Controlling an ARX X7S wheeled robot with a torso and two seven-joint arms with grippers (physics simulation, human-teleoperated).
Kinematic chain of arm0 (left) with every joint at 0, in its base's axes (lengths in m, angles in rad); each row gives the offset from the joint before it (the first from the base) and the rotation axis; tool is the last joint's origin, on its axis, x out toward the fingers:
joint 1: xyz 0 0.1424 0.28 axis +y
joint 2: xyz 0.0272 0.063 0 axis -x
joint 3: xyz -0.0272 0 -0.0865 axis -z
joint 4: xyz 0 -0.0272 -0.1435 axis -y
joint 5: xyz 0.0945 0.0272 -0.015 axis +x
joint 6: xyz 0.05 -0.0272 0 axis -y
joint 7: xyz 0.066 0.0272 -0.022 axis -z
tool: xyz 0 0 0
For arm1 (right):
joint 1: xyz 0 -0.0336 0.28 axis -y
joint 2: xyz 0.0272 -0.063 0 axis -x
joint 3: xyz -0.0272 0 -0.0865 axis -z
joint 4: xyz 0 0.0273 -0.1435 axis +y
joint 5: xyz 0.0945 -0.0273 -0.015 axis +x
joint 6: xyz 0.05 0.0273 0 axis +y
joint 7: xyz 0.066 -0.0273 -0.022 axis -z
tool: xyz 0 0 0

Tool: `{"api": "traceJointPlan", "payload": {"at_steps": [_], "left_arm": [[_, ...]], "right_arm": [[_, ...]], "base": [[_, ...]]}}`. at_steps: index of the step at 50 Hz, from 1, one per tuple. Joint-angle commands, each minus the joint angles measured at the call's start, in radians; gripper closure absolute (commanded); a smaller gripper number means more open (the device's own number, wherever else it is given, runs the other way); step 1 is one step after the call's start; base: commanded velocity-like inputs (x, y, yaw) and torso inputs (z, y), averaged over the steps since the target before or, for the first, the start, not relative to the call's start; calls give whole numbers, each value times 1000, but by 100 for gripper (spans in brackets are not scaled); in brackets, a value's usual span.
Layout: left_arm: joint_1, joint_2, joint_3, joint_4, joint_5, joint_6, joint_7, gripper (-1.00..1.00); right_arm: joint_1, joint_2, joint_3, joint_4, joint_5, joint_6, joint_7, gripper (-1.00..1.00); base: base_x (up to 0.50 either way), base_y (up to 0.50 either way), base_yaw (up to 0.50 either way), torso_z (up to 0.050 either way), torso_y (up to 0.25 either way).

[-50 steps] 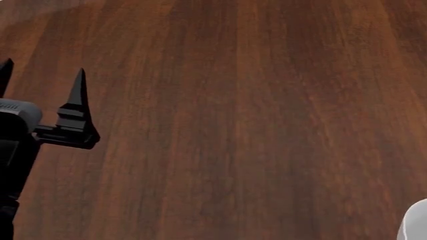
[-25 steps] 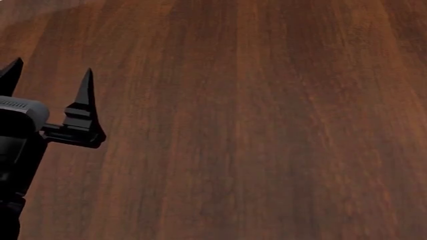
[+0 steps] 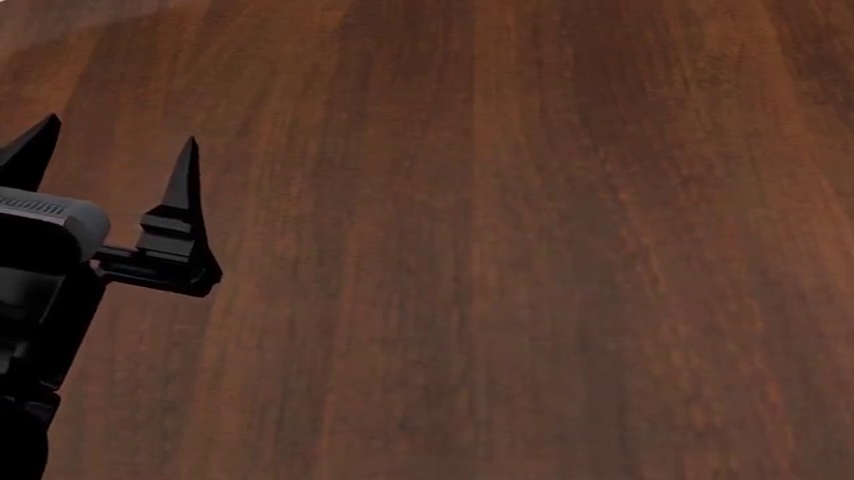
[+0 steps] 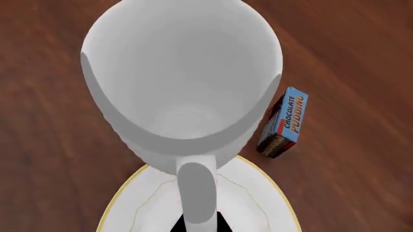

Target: Put the white mug on the plate.

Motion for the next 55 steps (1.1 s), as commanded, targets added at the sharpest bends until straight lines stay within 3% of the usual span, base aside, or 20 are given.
{"api": "traceJointPlan", "payload": {"at_steps": [1,55], "left_arm": [[-12,-1,2,5,-10,-13,-1,-100],[-6,-2,30,-8,-18,4,1,-100]], "right_arm": [[-98,-67,33,17,-61,-108,-74,100],[-244,-205,-88,192,-175,-400,-237,100]], "base": [[0,0,0,0,0],[0,0,0,0,0]]}}
